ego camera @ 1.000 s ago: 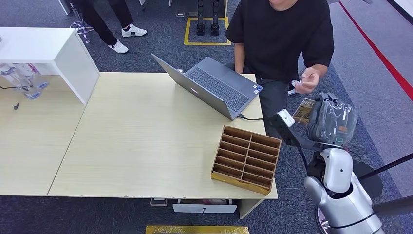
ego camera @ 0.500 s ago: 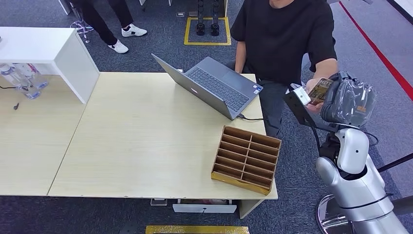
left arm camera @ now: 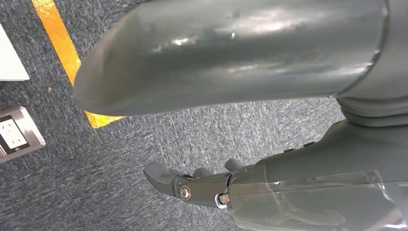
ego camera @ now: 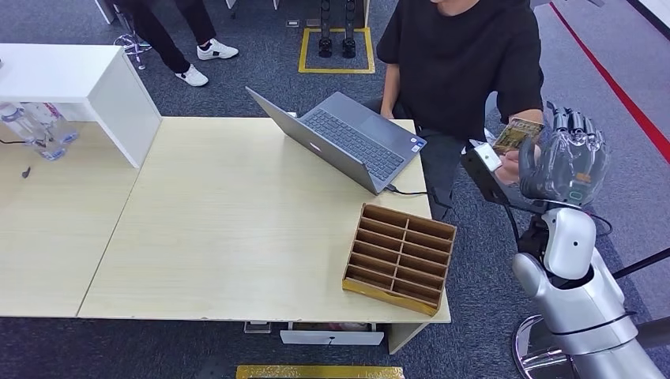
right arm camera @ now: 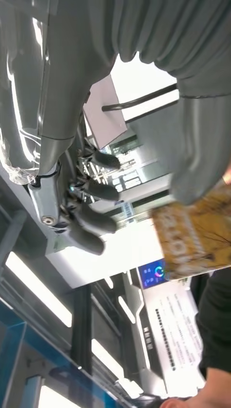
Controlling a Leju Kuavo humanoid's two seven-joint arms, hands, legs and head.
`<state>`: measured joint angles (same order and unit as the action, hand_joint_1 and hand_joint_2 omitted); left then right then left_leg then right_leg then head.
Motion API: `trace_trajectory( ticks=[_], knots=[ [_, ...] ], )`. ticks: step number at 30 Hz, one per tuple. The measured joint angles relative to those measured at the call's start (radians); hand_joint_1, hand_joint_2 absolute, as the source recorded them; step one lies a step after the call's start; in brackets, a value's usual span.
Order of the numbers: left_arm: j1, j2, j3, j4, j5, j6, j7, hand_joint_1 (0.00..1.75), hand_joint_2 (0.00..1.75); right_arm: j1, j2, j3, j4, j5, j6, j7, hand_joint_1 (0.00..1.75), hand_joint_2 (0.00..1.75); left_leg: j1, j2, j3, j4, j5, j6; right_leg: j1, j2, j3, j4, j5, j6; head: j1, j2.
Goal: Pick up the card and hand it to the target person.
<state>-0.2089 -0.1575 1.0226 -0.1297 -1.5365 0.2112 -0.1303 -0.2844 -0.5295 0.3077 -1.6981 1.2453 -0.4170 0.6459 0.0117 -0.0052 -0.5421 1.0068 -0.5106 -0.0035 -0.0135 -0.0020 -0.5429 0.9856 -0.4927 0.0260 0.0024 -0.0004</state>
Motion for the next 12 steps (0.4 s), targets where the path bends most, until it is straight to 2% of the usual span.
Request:
trace_trajectory(
  ticks=[7, 12],
  knots=[
    [0.0, -0.001, 0.0, 0.0, 0.0, 0.0, -0.001, 0.0, 0.0, 0.017, 0.0, 0.006, 0.015, -0.005, 0.008, 0.003, 0.0, 1.75, 0.0, 0.0, 0.0, 0.0, 0.0, 0.0, 0.0, 0.0, 0.0, 0.0, 0.0, 0.0, 0.0, 0.0],
    [0.001, -0.001, 0.0, 0.0, 0.0, 0.002, -0.004, 0.0, 0.0, 0.034, 0.003, 0.01, 0.014, -0.002, -0.054, 0.0, 0.0, 1.75, 0.0, 0.0, 0.0, 0.0, 0.0, 0.0, 0.0, 0.0, 0.0, 0.0, 0.0, 0.0, 0.0, 0.0]
  ],
)
